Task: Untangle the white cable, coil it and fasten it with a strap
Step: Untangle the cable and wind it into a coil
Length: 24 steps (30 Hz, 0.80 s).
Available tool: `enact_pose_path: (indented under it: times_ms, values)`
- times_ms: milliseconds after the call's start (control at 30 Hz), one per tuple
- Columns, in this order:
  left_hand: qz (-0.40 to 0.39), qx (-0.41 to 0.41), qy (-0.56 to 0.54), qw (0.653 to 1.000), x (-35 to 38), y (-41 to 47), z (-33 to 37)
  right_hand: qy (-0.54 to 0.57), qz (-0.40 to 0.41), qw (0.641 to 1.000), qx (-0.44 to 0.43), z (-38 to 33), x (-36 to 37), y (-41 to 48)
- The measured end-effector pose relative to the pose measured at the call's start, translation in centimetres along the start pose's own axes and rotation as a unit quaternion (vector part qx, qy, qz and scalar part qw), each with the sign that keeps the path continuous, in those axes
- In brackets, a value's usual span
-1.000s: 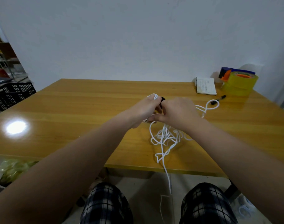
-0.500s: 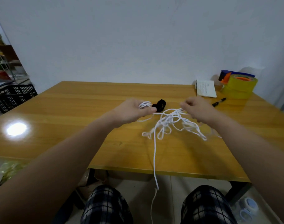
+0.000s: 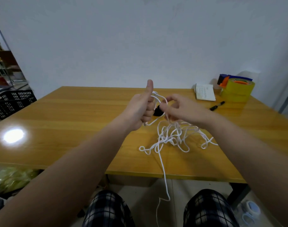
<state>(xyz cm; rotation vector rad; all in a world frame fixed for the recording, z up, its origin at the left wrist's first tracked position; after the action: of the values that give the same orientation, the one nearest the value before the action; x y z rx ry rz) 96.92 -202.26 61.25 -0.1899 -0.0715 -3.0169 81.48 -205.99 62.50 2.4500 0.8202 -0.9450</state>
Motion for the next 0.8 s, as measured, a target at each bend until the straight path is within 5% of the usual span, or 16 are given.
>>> enact_pose_path:
  times_ms: [67, 200, 300, 400, 567, 800]
  values:
    - [-0.008, 0.004, -0.009, 1.0, -0.1, 0.3, 0.0, 0.023, -0.029, 0.999, -0.008, 0.0, 0.5, -0.1]
    - [-0.092, -0.052, 0.094, 0.99, -0.7, -0.2, -1.2, -0.002, 0.148, 0.989, 0.001, 0.8, -0.5, 0.9]
    - [-0.136, -0.089, 0.182, 0.97, 0.0, -1.0, -2.1, 0.009, 0.175, 0.984, -0.02, 0.9, -0.7, 1.6]
    - [-0.115, -0.108, 0.13, 0.979, 0.7, -0.9, -2.3, -0.019, 0.202, 0.978, -0.054, 0.7, -0.6, 1.9]
    - [-0.074, -0.055, -0.073, 0.993, 1.0, -0.2, -1.4, 0.054, -0.056, 0.997, -0.012, 1.1, 0.6, 1.0]
    - [0.009, 0.021, -0.122, 0.992, 0.5, 0.5, -1.3, 0.147, -0.031, 0.989, -0.001, 2.3, 0.9, 1.3]
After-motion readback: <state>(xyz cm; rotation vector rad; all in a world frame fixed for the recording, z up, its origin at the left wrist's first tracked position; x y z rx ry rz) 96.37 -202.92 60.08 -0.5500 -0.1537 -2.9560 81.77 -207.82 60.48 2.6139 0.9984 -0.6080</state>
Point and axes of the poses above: each hand's wrist, its own y-axis towards the middle knuckle, its own x-axis out of the palm, z = x × y, the point moved 1 cm from there along y, towards the middle knuckle, and after that the axes turned 4 degrees about -y, right-handed, at the moved point
